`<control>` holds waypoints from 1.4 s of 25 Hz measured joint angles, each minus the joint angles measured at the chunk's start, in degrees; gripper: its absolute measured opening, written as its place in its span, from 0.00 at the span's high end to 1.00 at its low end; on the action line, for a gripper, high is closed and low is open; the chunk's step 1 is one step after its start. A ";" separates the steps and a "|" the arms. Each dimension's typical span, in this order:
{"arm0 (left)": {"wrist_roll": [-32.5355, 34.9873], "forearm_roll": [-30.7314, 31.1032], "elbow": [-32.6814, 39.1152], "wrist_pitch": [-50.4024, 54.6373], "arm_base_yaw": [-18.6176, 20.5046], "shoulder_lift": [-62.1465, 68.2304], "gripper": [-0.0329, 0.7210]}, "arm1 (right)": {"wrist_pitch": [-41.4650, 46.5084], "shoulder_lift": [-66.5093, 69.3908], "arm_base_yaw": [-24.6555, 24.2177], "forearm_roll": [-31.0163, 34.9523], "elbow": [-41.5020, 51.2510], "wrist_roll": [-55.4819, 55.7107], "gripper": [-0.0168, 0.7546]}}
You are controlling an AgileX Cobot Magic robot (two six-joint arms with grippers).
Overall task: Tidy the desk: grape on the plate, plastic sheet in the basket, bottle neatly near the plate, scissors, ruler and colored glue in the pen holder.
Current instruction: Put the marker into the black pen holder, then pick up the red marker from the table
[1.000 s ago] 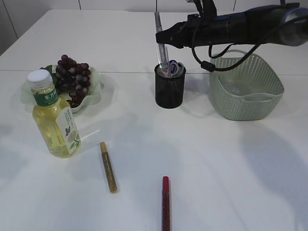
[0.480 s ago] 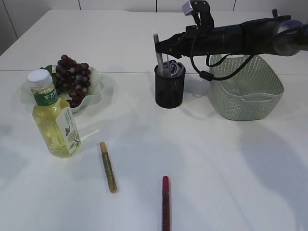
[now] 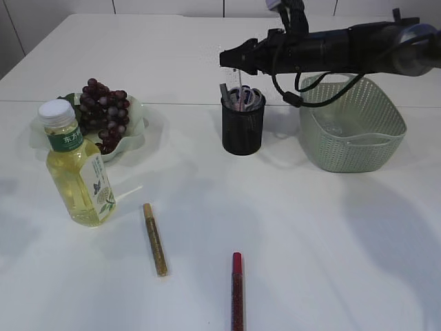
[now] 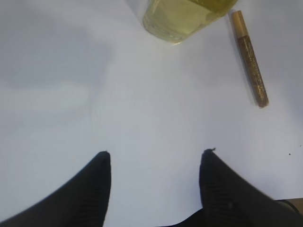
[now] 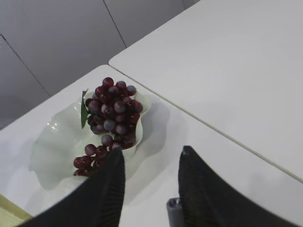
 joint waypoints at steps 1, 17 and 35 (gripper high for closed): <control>0.00 0.00 0.00 0.14 0.00 0.00 0.38 | 0.00 -0.75 0.00 -0.89 0.00 2.28 0.57; 0.00 0.72 0.00 0.83 0.00 0.00 0.38 | 21.31 -22.37 6.37 -58.62 3.97 66.38 0.62; 0.00 0.84 0.00 1.32 0.00 0.00 0.38 | 10.39 -42.46 25.71 -72.45 46.77 95.29 0.62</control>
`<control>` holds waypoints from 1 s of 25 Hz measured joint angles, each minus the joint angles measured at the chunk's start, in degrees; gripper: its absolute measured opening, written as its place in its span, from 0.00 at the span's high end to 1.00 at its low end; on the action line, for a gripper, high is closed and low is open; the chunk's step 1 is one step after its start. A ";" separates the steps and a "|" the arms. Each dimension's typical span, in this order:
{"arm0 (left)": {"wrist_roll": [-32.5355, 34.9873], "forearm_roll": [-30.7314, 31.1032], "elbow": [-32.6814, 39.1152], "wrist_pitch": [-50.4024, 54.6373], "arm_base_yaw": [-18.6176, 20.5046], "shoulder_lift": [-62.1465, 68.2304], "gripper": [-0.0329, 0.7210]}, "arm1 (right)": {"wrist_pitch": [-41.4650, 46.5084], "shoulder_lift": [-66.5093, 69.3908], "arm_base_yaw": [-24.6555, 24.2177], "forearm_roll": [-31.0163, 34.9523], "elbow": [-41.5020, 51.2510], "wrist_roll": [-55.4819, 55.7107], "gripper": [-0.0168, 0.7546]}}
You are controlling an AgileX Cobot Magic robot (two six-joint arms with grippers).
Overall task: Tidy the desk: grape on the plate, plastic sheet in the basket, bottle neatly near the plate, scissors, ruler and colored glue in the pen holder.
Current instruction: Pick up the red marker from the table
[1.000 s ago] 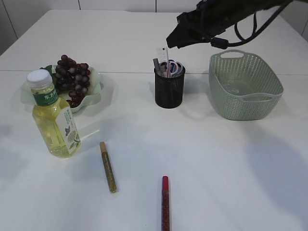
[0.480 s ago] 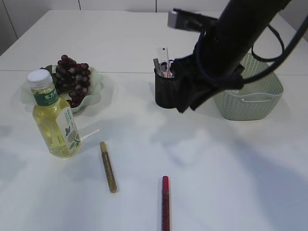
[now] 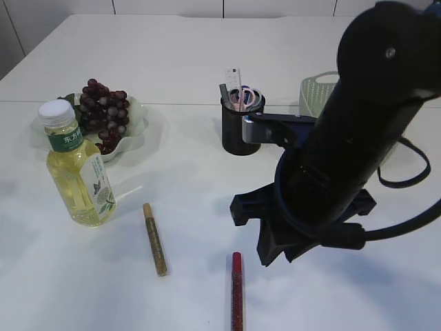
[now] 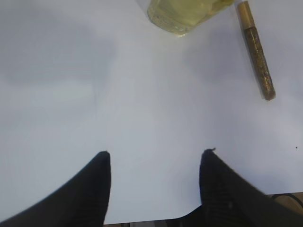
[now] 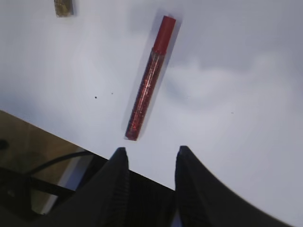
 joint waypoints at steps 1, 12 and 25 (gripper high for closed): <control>0.00 0.00 0.00 0.00 0.00 0.00 0.38 | -1.91 -0.27 0.97 0.00 1.00 3.02 0.62; 0.00 0.03 0.00 -0.46 0.00 0.00 0.38 | -11.03 3.58 2.27 11.58 2.23 8.01 0.62; 0.00 0.03 0.00 -3.05 0.00 0.00 0.38 | -12.55 10.04 5.35 -1.53 2.23 24.73 0.62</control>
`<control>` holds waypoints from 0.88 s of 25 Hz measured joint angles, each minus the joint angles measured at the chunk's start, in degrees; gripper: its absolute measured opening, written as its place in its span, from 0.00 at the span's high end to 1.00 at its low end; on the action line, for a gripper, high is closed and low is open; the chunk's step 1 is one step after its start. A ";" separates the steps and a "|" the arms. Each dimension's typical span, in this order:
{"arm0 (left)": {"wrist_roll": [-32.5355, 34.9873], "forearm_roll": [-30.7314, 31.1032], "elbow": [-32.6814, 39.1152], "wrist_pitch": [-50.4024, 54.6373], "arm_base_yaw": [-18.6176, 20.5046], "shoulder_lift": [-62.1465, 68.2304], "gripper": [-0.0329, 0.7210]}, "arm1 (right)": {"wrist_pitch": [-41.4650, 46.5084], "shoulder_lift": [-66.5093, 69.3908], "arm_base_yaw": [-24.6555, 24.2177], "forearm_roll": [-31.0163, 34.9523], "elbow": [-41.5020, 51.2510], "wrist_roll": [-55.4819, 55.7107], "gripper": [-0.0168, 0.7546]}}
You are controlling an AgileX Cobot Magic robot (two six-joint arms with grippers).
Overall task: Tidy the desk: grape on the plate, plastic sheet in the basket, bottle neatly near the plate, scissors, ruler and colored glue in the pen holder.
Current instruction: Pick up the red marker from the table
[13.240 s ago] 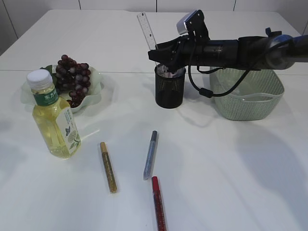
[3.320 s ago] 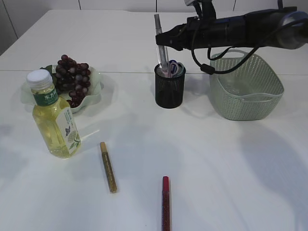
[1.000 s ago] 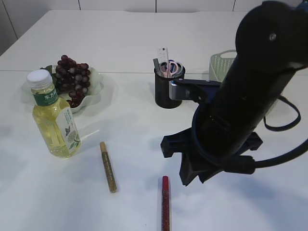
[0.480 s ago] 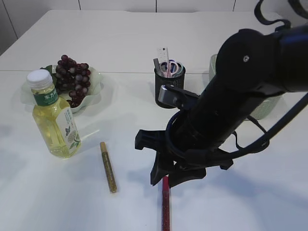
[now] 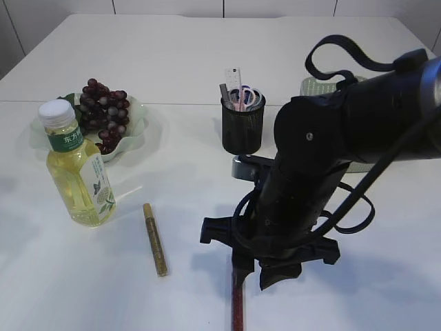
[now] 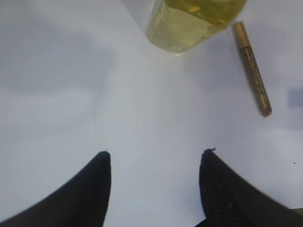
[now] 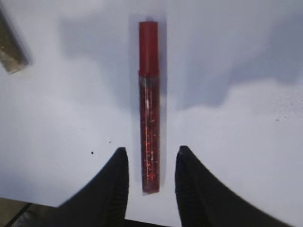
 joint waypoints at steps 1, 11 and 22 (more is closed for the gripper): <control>0.00 0.00 0.00 0.01 0.00 0.00 0.38 | -0.41 0.00 0.00 -0.77 0.00 1.03 0.62; 0.00 0.00 0.00 -0.11 0.00 0.00 0.38 | -2.74 3.84 1.44 -3.32 -1.59 5.85 0.62; 0.00 0.00 0.00 -0.24 0.00 0.00 0.38 | -1.14 7.48 3.20 -8.55 -5.38 11.24 0.62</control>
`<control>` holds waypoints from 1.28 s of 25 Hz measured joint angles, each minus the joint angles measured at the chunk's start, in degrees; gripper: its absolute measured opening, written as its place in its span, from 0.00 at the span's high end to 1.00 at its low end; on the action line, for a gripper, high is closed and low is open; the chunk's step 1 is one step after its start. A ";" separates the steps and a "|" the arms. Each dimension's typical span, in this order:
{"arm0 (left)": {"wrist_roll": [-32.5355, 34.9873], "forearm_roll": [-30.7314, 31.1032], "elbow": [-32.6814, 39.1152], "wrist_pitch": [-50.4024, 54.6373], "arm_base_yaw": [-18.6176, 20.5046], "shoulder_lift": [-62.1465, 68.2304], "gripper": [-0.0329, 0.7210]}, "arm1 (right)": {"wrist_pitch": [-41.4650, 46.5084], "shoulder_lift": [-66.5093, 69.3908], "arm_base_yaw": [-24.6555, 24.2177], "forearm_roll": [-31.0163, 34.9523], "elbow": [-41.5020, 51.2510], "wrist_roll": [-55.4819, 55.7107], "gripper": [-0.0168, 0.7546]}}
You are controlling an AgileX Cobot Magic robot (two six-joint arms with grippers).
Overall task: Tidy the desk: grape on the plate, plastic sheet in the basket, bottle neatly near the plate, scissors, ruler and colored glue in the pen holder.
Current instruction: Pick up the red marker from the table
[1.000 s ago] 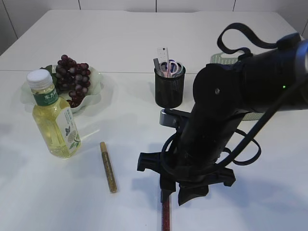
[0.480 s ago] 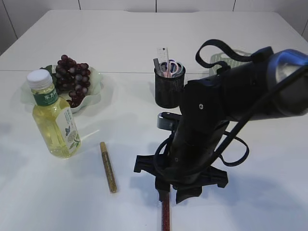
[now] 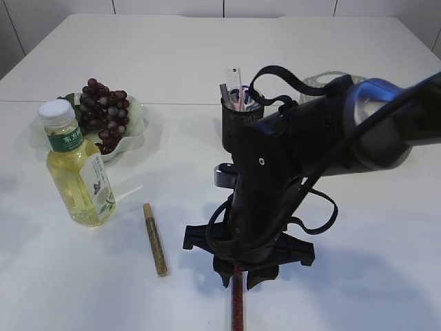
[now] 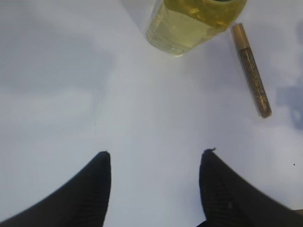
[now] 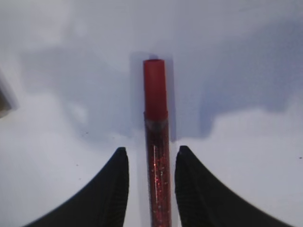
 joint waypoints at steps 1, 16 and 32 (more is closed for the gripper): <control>0.00 0.00 0.00 0.00 0.00 0.00 0.38 | 0.00 0.12 0.00 -0.13 0.00 0.15 0.62; 0.00 0.00 0.00 -0.27 0.00 0.00 0.38 | -0.22 1.86 0.00 -2.58 -0.14 3.74 0.62; 0.00 0.00 0.00 -2.15 0.00 0.00 0.38 | -0.70 1.96 0.02 -2.71 -0.14 1.11 0.62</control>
